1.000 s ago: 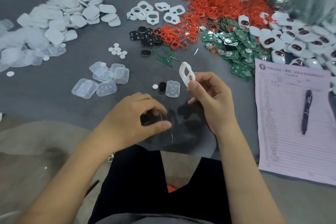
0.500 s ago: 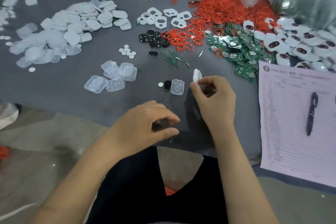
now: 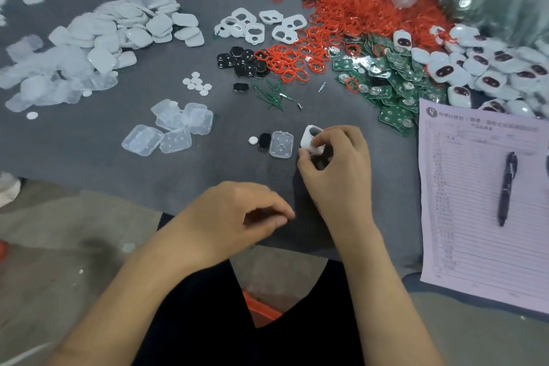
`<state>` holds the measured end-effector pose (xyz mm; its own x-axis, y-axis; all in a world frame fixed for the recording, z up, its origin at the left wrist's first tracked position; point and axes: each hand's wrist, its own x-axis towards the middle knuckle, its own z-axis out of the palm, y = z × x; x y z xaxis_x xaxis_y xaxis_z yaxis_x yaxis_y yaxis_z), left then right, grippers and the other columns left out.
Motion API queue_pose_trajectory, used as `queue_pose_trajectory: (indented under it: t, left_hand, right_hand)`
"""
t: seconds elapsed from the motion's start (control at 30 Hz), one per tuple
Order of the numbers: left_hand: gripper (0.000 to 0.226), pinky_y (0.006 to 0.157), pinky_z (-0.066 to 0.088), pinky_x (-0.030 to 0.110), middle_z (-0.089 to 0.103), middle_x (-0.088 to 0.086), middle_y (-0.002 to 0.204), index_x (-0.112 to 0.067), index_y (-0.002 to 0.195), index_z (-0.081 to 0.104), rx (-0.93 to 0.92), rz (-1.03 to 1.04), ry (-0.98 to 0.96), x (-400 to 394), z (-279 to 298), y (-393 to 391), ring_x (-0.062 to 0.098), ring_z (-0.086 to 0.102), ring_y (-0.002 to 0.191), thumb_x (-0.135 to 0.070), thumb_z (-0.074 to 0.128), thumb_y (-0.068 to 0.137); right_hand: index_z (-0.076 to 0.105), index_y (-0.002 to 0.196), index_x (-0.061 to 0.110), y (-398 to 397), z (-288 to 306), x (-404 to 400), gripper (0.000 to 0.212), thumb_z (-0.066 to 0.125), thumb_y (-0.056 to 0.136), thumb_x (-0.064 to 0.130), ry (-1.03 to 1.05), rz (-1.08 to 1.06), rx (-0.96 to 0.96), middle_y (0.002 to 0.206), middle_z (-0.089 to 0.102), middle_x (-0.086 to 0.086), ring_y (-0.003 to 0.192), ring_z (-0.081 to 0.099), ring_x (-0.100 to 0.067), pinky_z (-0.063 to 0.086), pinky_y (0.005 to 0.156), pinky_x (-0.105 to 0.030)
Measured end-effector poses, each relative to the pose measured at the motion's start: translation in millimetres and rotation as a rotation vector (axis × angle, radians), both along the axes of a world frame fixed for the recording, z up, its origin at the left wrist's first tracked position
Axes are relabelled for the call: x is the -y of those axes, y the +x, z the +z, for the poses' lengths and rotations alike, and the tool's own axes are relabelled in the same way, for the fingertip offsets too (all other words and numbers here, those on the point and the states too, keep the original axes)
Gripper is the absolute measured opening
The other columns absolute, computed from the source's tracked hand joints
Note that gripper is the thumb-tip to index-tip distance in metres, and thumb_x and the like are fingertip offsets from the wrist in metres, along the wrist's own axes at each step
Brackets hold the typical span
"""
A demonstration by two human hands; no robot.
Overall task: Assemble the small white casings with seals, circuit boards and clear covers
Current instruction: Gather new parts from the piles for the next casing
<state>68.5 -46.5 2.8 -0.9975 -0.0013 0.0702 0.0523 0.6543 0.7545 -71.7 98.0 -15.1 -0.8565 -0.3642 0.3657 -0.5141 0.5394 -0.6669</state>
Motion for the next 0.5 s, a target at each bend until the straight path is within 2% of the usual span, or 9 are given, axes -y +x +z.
queue_pose_trajectory:
  t: [0.13, 0.2, 0.23, 0.3, 0.37, 0.4, 0.5]
  left_hand:
    - [0.016, 0.075, 0.053, 0.033, 0.069, -0.017, 0.094, -0.031, 0.109, 0.075, -0.1, 0.11, -0.054, 6.2, -3.3, -12.9, 0.014, 0.066, 0.082, -0.021, 0.072, 0.096]
    - [0.014, 0.076, 0.049, 0.021, 0.068, -0.017, 0.092, -0.027, 0.107, 0.076, -0.162, 0.198, -0.083, 8.7, -3.7, -20.4, 0.007, 0.062, 0.082, -0.018, 0.072, 0.097]
    - [0.013, 0.075, 0.044, 0.013, 0.067, -0.02, 0.091, -0.024, 0.106, 0.076, -0.189, 0.233, -0.086, 9.5, -3.7, -24.2, 0.001, 0.06, 0.082, -0.016, 0.071, 0.097]
    - [0.012, 0.075, 0.039, 0.007, 0.065, -0.022, 0.09, -0.021, 0.105, 0.076, -0.219, 0.265, -0.105, 10.8, -4.7, -32.0, -0.006, 0.058, 0.081, -0.014, 0.071, 0.097]
    - [0.011, 0.077, 0.043, 0.012, 0.066, -0.019, 0.092, -0.021, 0.105, 0.076, -0.246, 0.263, -0.132, 11.2, -7.6, -39.4, -0.006, 0.058, 0.083, -0.015, 0.07, 0.098]
    - [0.011, 0.08, 0.048, 0.02, 0.068, -0.016, 0.094, -0.021, 0.106, 0.076, -0.266, 0.268, -0.156, 10.9, -10.1, -42.6, -0.002, 0.059, 0.087, -0.017, 0.07, 0.098]
    - [0.01, 0.08, 0.052, 0.036, 0.068, -0.007, 0.099, -0.018, 0.105, 0.074, -0.334, 0.311, -0.27, 6.7, -19.5, -50.0, 0.017, 0.059, 0.093, -0.019, 0.074, 0.096]
  right_hand:
    - [0.073, 0.089, 0.01, 1.3, 2.3, -0.8, 0.008, 0.076, 0.089, 0.018, -0.032, 0.019, 0.029, 0.106, 0.059, -0.005, 0.1, 0.056, -0.024, 0.042, 0.088, -0.022]
    - [0.074, 0.087, 0.01, 1.1, 3.2, -1.8, 0.004, 0.073, 0.09, 0.013, -0.036, 0.019, 0.041, 0.104, 0.059, -0.005, 0.098, 0.058, -0.027, 0.047, 0.085, -0.032]
    - [0.074, 0.086, 0.01, 0.8, 3.5, -2.2, 0.003, 0.073, 0.089, 0.01, -0.036, 0.018, 0.044, 0.104, 0.059, -0.005, 0.097, 0.058, -0.028, 0.048, 0.083, -0.035]
    - [0.073, 0.087, 0.009, -0.2, 4.3, -3.0, 0.001, 0.073, 0.087, 0.008, -0.03, 0.03, 0.053, 0.104, 0.059, -0.005, 0.096, 0.058, -0.028, 0.048, 0.083, -0.036]
    - [0.072, 0.093, 0.01, -0.7, 4.8, -3.8, 0.008, 0.074, 0.086, 0.008, -0.026, 0.05, 0.077, 0.106, 0.058, -0.004, 0.098, 0.058, -0.027, 0.049, 0.085, -0.038]
    - [0.072, 0.097, 0.01, -0.8, 4.7, -4.8, 0.011, 0.073, 0.086, 0.008, -0.033, 0.059, 0.087, 0.106, 0.058, -0.003, 0.099, 0.058, -0.026, 0.05, 0.085, -0.039]
    - [0.071, 0.1, 0.011, -0.8, 4.1, -9.8, 0.015, 0.07, 0.086, 0.006, -0.076, 0.088, 0.105, 0.107, 0.058, -0.001, 0.101, 0.059, -0.026, 0.052, 0.085, -0.041]
